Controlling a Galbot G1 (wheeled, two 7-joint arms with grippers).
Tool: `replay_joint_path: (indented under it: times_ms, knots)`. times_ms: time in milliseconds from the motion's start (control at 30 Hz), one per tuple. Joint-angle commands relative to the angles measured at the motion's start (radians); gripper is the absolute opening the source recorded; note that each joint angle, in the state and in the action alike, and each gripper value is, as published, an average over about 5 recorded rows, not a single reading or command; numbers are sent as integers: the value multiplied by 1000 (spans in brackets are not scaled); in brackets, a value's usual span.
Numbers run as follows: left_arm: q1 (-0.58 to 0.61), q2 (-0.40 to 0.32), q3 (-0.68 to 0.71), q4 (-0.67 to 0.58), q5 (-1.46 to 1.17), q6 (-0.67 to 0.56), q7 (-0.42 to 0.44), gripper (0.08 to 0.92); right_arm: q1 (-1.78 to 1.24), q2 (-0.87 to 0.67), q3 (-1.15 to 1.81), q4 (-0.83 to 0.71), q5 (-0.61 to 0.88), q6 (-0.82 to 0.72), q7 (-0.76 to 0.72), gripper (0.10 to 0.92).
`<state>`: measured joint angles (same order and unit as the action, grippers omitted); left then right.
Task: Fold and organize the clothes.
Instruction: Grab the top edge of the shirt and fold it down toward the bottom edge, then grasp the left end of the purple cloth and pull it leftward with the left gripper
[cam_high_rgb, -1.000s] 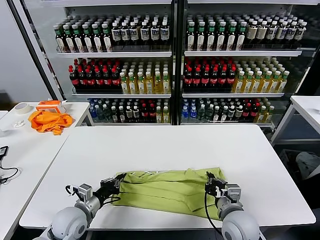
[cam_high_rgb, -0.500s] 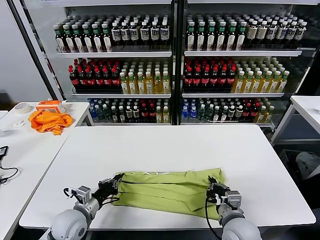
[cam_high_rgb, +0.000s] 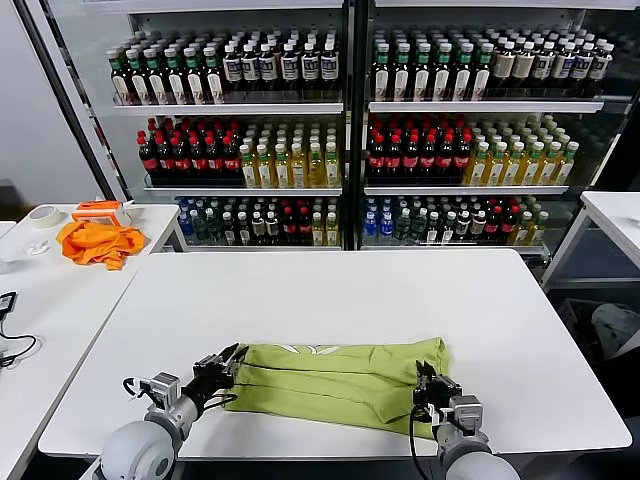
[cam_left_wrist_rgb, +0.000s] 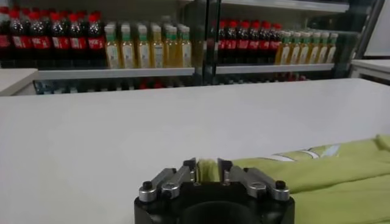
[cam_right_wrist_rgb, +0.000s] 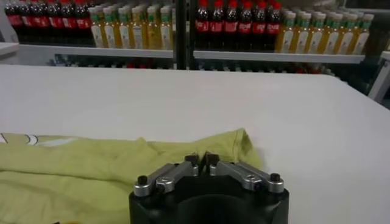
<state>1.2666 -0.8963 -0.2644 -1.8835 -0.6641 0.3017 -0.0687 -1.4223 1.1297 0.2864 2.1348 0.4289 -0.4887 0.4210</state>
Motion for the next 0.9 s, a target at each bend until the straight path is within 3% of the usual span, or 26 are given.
replay_joint_path:
  times_ms: [33, 200, 500, 733, 900]
  knots:
    - [28, -21, 17, -82, -15, 45, -185, 396, -59, 0, 45, 66, -28, 14, -3, 377]
    - [55, -64, 42, -125, -44, 73, -345, 544, -114, 6, 101, 100, -54, 27, -15, 507]
    - [-3, -104, 69, -56, -55, 89, -429, 789, -118, 15, 106, 67, -76, 45, -27, 762]
    - [-17, -135, 85, -40, -85, 113, -458, 819, -108, 25, 101, 49, -81, 61, -32, 822]
    - [-14, -136, 92, -32, -92, 112, -457, 724, -99, 34, 91, 41, -82, 68, -32, 823]
